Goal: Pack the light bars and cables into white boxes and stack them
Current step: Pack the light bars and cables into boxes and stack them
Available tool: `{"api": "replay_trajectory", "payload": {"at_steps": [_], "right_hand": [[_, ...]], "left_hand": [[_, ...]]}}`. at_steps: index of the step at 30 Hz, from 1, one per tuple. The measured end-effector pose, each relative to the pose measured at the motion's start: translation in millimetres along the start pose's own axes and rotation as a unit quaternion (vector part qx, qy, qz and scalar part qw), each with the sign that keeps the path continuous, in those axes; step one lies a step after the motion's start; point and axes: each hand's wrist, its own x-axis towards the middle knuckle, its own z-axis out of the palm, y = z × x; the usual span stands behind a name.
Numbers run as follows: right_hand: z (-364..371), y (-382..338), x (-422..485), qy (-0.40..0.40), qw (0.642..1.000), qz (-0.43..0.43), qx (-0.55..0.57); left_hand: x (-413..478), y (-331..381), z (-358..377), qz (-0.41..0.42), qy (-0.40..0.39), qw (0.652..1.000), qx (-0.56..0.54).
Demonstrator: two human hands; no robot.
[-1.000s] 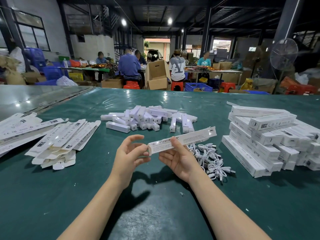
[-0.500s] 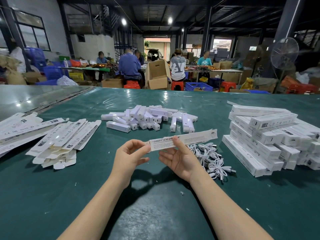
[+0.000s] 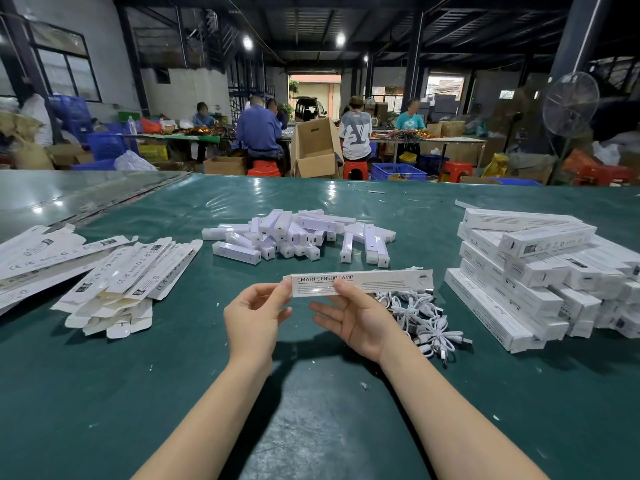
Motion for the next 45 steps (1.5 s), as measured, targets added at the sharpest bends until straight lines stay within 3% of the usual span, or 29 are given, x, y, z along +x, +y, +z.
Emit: {"api": "replay_trajectory", "payload": {"at_steps": [11,19,23,25,30,32,34,37,39,42,45], "right_hand": [[0,-5,-3,0.02,0.998,0.002,0.061],[6,2,-4,-0.02,0.999,-0.008,-0.025],[5,2,-3,0.015,0.998,-0.047,0.033],[9,3,-5,0.01,0.997,-0.073,-0.01],[22,13,-5,0.055,0.981,-0.116,-0.149],[23,12,-3,0.104,0.981,-0.117,-0.118],[18,8,-1,0.161,0.978,-0.123,-0.049],[12,-1,-2,0.178,0.973,-0.146,0.011],[14,1,-3,0.159,0.974,-0.154,-0.046],[23,11,-2,0.1,0.973,-0.143,-0.149],[24,16,1,0.103,0.939,-0.164,-0.285]], "left_hand": [[-6,7,3,0.039,-0.094,0.993,0.057],[-12,4,5,0.071,-0.093,0.986,0.116],[-20,1,15,0.017,-0.133,0.99,0.045],[-19,-3,16,-0.058,-0.135,0.989,-0.019],[-7,1,9,-0.294,-0.1,0.929,-0.2],[2,6,4,-0.313,-0.033,0.912,-0.265],[11,11,-3,-0.294,0.02,0.916,-0.273],[19,16,-11,-0.266,0.067,0.92,-0.279],[19,17,-11,-0.253,0.061,0.921,-0.291],[8,11,0,-0.248,-0.019,0.944,-0.216],[-2,3,8,-0.237,-0.035,0.959,-0.15]]}}
